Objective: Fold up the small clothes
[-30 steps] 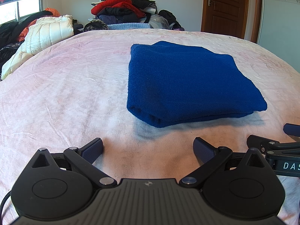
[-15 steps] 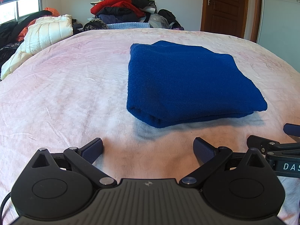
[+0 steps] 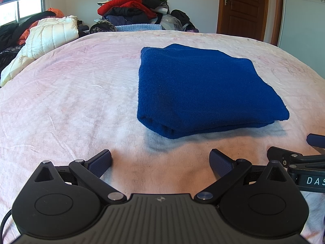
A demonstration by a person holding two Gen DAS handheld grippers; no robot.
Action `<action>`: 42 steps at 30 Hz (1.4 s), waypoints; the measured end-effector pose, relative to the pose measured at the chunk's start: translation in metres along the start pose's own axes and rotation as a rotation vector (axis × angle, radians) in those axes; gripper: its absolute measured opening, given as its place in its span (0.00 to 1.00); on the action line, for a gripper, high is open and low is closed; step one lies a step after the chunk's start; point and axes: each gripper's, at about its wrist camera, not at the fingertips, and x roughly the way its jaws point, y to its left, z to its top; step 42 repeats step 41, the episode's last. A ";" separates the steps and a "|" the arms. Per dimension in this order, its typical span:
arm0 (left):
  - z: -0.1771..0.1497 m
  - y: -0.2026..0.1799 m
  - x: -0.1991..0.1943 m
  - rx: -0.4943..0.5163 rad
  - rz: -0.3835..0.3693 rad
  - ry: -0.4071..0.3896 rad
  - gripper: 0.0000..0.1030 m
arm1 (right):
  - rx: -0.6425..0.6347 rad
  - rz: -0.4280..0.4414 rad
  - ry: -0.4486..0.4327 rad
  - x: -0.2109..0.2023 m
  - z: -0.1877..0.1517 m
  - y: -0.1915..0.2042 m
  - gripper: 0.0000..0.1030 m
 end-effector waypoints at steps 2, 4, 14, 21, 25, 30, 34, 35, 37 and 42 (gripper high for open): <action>0.000 0.000 0.000 0.000 0.001 0.000 1.00 | 0.000 0.000 0.000 0.000 0.000 0.000 1.00; 0.000 0.000 0.000 0.000 0.000 0.000 1.00 | 0.000 0.000 0.000 0.000 0.000 0.000 1.00; 0.001 0.000 0.001 0.000 0.000 0.007 1.00 | 0.000 0.000 0.000 0.000 0.000 0.000 1.00; 0.001 0.001 0.001 0.001 0.000 0.007 1.00 | 0.000 0.000 0.000 0.000 0.000 0.000 1.00; 0.001 0.001 0.001 0.002 0.001 0.007 1.00 | 0.000 0.000 0.000 0.000 0.000 0.000 1.00; 0.001 0.001 0.001 0.001 0.000 0.007 1.00 | 0.000 0.000 0.000 0.000 0.000 0.000 1.00; 0.000 0.002 -0.001 0.009 -0.011 0.004 1.00 | 0.001 0.000 0.000 0.000 0.000 0.000 1.00; 0.000 0.003 -0.001 0.008 -0.011 0.004 1.00 | 0.000 0.000 0.000 0.000 0.000 0.000 1.00; 0.000 0.002 -0.001 0.011 -0.003 0.004 1.00 | 0.001 0.000 0.000 0.000 0.000 0.000 1.00; 0.000 0.002 -0.001 0.012 -0.002 0.004 1.00 | 0.000 0.000 0.000 0.000 0.000 0.000 1.00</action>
